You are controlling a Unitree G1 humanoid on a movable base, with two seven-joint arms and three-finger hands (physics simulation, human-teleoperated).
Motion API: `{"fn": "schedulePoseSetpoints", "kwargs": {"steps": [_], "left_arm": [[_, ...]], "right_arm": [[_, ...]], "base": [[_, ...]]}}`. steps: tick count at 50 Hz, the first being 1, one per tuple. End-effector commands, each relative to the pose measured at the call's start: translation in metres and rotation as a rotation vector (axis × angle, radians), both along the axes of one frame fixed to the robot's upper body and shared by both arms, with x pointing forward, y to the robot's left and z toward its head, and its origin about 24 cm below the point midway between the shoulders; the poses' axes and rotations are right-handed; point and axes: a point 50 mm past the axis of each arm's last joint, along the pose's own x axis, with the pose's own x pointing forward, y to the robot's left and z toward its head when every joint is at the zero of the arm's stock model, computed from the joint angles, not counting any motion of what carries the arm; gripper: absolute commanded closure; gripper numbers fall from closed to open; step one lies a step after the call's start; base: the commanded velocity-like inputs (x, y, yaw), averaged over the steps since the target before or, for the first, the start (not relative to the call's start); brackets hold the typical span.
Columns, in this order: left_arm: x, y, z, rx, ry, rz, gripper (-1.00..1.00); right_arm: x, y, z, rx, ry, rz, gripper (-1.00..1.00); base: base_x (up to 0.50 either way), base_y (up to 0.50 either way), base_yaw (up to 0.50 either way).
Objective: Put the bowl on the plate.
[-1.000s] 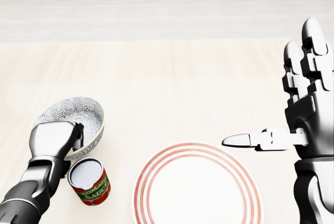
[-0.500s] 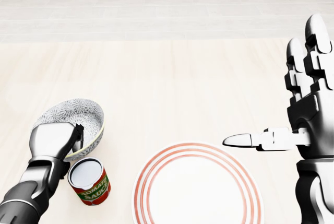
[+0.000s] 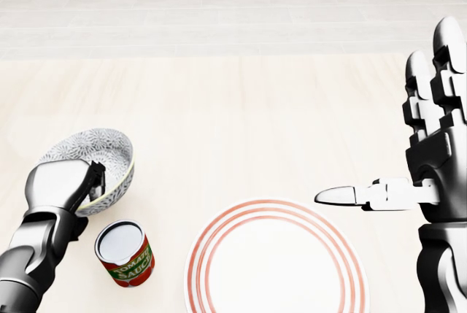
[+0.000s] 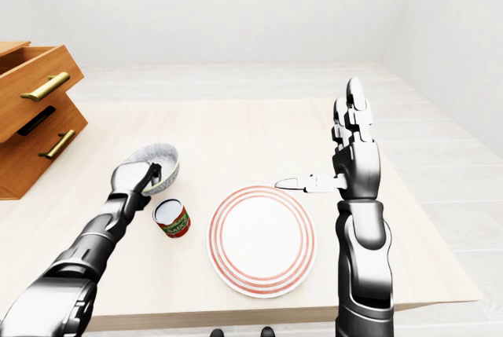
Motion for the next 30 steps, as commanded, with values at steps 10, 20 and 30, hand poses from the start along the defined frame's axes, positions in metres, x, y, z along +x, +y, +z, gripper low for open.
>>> {"fn": "schedulePoseSetpoints", "kwargs": {"steps": [10,20,30], "left_arm": [[0.002,0.005,0.026,-0.062,-0.085,0.017,1.0],[0.0,0.003,0.044,-0.067,-0.11,0.006,1.0],[-0.005,-0.005,0.073,-0.065,-0.145,-0.017,1.0]], "right_arm": [[0.005,-0.003,-0.006,0.011,0.033,-0.005,-1.0],[0.003,-0.004,-0.003,0.011,0.014,-0.007,-1.0],[0.0,-0.005,-0.001,0.012,0.003,-0.01,-1.0]], "base": [[0.0,0.0,0.0],[0.0,0.0,0.0],[0.0,0.0,0.0]]}}
